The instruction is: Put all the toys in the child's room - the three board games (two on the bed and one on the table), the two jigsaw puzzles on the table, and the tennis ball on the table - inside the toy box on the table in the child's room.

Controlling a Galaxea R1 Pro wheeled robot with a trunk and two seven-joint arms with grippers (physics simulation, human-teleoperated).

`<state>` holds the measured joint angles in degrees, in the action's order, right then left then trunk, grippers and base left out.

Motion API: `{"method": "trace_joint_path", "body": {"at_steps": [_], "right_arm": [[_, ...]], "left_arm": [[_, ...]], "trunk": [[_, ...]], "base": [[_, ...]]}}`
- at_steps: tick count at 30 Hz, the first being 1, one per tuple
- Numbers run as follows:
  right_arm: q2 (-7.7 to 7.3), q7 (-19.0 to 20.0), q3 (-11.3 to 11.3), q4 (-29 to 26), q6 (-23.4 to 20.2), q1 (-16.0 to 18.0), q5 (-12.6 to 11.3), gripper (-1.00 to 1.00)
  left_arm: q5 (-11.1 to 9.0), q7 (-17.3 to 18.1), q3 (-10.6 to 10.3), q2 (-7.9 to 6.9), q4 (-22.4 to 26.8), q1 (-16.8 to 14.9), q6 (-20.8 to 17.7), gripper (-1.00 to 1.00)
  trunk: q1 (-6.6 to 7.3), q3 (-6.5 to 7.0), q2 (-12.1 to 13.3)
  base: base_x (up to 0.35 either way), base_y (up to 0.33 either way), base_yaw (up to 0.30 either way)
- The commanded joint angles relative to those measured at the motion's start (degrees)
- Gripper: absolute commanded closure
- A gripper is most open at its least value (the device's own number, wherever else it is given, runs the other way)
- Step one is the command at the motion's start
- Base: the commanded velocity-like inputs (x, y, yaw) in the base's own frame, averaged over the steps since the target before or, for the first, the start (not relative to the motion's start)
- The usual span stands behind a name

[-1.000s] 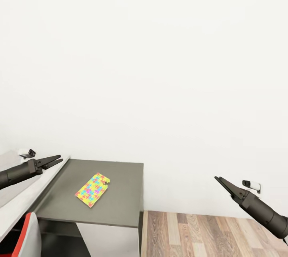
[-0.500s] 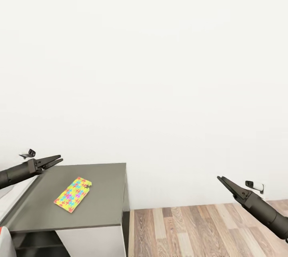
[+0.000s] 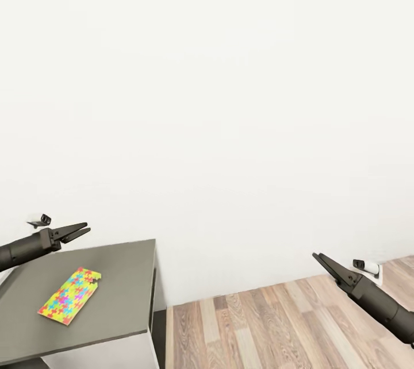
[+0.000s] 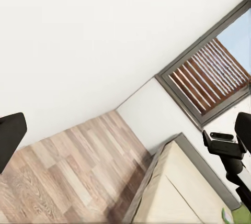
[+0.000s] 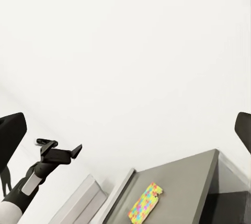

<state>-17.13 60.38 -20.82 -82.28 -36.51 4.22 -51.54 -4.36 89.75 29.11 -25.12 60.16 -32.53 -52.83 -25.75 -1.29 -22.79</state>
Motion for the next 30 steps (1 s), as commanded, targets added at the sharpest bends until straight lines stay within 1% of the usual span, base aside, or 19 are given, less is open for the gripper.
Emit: {"method": "trace_joint_path", "body": {"at_steps": [1,15,18,22,26,30], "right_arm": [[-0.01,0.0,0.02,0.02,-0.41,0.08,-0.31,-1.0],[-0.01,0.01,-0.03,0.9,-0.41,0.09,-0.31,-1.0],[-0.01,-0.08,-0.72,0.95,-0.49,0.09,-0.31,-1.0],[0.0,-0.08,-1.09,1.69,-0.62,0.09,-0.37,-1.0],[-0.06,-0.02,-1.39,2.64,-0.76,0.09,-0.39,-1.0],[-0.02,-0.04,-2.16,2.93,-0.85,0.09,-0.4,-1.0]], "left_arm": [[0.05,0.25,0.0,-0.01,0.03,-0.03,-0.6,-1.0],[0.05,0.25,-0.03,-0.02,0.04,-0.05,-0.55,-1.0],[0.05,0.25,-0.02,0.04,0.04,-0.04,-0.56,-1.0],[0.05,0.25,-0.02,0.01,0.04,-0.01,-0.56,-1.0],[0.05,0.25,-0.03,0.01,0.04,-0.02,-0.59,-1.0],[0.05,0.25,-0.02,0.02,0.04,-0.06,-0.55,-1.0]], "trunk": [[-0.04,-0.1,-0.13],[-0.04,0.4,-0.13],[-0.04,0.44,-0.13],[-0.04,0.45,-0.13],[-0.04,0.46,-0.13],[-0.04,0.46,-0.13]], "base": [[-0.099,-0.001,-0.28],[-0.282,-0.008,-0.272],[-0.232,-0.147,-0.084],[-0.197,-0.216,-0.061],[-0.122,-0.201,-0.21],[-0.027,-0.061,-0.265]]}}
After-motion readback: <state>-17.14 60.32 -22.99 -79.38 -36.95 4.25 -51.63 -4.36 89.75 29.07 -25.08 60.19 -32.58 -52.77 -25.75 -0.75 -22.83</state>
